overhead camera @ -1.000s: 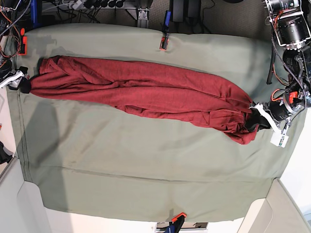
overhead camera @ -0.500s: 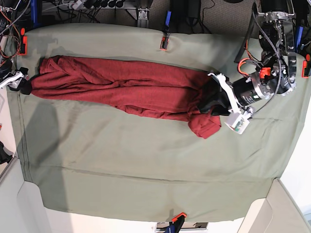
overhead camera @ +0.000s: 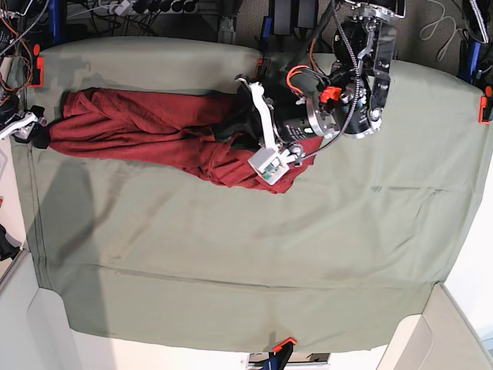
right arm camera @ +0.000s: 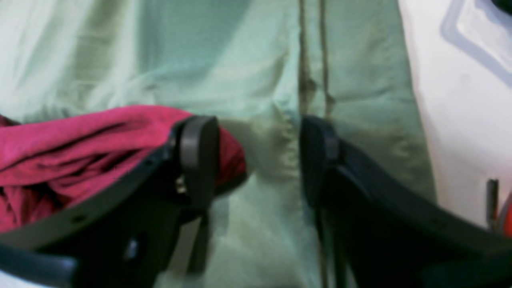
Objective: Fold the T-shirt properly
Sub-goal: 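Drag the gripped shirt end with the left gripper toward the right gripper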
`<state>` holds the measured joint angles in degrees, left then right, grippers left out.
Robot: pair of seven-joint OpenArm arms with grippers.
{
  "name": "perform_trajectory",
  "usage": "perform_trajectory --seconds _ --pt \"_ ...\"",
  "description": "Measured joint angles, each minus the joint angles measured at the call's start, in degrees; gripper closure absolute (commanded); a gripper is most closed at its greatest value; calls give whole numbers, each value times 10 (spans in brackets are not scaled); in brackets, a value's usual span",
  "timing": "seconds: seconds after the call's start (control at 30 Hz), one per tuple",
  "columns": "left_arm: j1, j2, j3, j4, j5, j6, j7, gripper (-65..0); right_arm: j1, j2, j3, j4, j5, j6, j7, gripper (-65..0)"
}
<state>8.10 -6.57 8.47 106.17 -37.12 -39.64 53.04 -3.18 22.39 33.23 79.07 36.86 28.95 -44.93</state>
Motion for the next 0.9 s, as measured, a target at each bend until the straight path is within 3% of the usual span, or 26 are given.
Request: perform_trajectory --seconds 0.07,0.17,0.23,0.3,0.37,0.57,0.67,0.9 --pt "0 13 13 -21 29 0 -28 -72 0 0 0 0 23 0 -16 -330" --pt "0 21 26 -54 66 1 -69 -262 0 -2 0 0 49 0 -30 -331" --pt "-3 22 27 -73 69 2 -72 -350 0 -7 0 0 61 8 -31 -387" --pt "-6 24 27 -84 69 2 -72 -357 0 -17 0 0 67 11 -31 -439" --pt "-7 25 27 -84 66 2 -72 -357 0 -28 0 0 66 11 -31 -445" --pt "-7 26 27 -84 -87 2 -28 -357 0 -46 0 0 56 13 -18 -445" --pt "-8 32 27 -84 -129 2 -18 -357 0 -46 0 0 52 13 -18 -445" --pt "-8 55 27 -84 -131 2 -5 -356 0 -44 -25 0 72 17 -19 -444"
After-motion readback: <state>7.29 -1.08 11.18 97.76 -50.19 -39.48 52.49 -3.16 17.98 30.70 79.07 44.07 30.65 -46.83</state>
